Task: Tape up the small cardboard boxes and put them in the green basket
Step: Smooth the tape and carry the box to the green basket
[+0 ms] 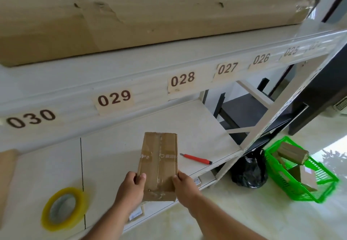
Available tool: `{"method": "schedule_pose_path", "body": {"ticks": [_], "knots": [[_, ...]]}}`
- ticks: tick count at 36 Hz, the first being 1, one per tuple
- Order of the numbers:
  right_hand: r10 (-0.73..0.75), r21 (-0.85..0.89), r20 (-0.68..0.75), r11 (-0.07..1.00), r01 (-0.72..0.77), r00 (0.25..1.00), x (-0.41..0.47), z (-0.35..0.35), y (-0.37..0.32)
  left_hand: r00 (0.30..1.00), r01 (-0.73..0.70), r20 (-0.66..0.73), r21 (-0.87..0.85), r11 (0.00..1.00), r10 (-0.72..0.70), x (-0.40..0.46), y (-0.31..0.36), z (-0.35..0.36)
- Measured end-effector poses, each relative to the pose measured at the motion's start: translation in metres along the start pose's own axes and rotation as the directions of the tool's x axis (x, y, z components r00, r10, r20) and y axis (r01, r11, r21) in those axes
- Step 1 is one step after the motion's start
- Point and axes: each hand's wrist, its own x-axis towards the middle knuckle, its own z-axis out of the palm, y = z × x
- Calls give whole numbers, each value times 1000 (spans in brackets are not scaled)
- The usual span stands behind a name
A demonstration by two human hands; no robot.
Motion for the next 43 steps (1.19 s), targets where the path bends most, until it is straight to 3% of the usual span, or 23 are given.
{"method": "schedule_pose_path", "body": {"ticks": [7,23,43], "knots": [[-83,43,-68,995,86,994,-36,-22,-6,998,-69,-4,-103,992,69,-40,11,5],[-143,151,-283,970,191,948,-93,-120,31,969,-226,81,-88,970,233,-100,86,65],[-33,324,-548,913,247,836,-216,-367,225,859,-404,327,-38,914,393,-282,222,304]]}}
